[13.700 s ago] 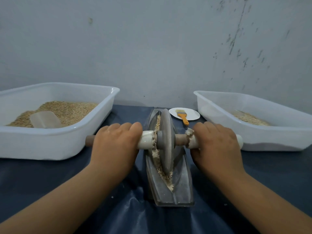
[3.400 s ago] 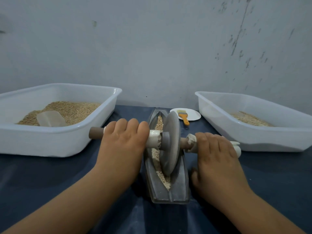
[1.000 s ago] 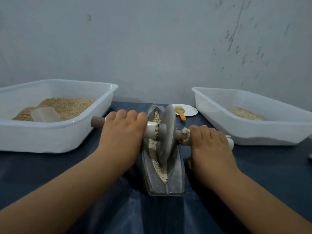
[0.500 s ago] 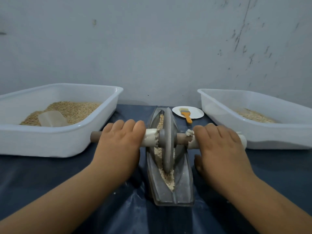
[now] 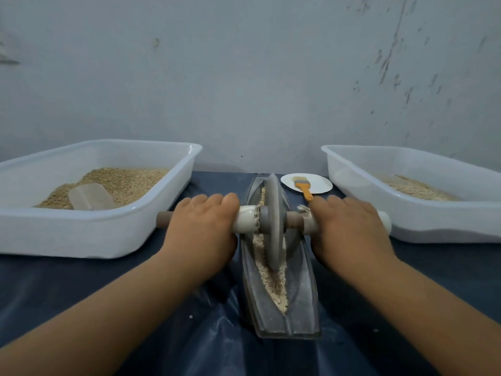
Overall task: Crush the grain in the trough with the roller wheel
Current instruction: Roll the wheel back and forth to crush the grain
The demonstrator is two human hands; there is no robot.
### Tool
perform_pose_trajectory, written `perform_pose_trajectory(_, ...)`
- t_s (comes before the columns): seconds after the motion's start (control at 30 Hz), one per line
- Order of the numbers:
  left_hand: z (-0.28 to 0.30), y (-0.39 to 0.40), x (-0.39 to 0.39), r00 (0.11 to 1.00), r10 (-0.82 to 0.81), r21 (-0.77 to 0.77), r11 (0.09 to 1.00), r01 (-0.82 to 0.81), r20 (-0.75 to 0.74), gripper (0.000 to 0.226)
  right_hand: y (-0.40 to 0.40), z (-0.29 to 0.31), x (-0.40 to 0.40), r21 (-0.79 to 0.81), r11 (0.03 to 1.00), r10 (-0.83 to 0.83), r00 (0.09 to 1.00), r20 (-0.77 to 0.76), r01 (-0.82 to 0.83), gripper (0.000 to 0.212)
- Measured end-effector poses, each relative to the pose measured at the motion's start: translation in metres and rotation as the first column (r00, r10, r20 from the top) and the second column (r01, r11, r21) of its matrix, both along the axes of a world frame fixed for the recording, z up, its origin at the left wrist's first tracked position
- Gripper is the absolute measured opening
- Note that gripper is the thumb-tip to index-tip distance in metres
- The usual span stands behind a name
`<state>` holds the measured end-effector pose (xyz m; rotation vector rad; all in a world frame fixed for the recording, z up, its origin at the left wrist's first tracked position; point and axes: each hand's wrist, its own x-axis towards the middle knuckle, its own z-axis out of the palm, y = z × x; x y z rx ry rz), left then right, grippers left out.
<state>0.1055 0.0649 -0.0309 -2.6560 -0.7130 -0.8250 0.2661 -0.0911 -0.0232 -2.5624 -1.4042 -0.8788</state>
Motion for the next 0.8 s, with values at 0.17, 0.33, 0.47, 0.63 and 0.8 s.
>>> perform_pose_trajectory(0.17, 0.008, 0.003, 0.01, 0.998, 0.053, -0.073, 0.996, -0.056, -0.038, 0.024, 0.014, 0.01, 0.002, -0.029, 0.998, -0.065, 0.996, -0.069, 0.063, 0.021)
perform_pose_trajectory(0.33, -0.007, 0.005, -0.006, 0.993, -0.085, 0.057, 0.995, 0.08, 0.077, 0.03, -0.001, -0.006, 0.0, 0.052, 0.999, -0.005, 0.997, 0.079, 0.001, 0.029)
perform_pose_trajectory(0.47, 0.013, 0.011, 0.018, 0.998, 0.041, -0.017, 0.999, -0.042, -0.048, 0.019, 0.017, 0.01, 0.008, -0.029, 0.999, -0.046, 0.991, -0.129, 0.042, 0.018)
perform_pose_trajectory(0.63, -0.005, 0.01, 0.006, 0.999, -0.03, 0.033, 0.999, 0.029, 0.037, 0.028, 0.014, 0.0, 0.007, 0.006, 0.999, -0.037, 0.999, 0.004, 0.037, 0.024)
perform_pose_trajectory(0.8, -0.002, 0.02, 0.017, 0.998, -0.04, 0.059, 0.998, 0.037, 0.055, 0.03, 0.021, -0.002, 0.016, -0.02, 0.998, -0.053, 0.996, -0.065, 0.052, 0.02)
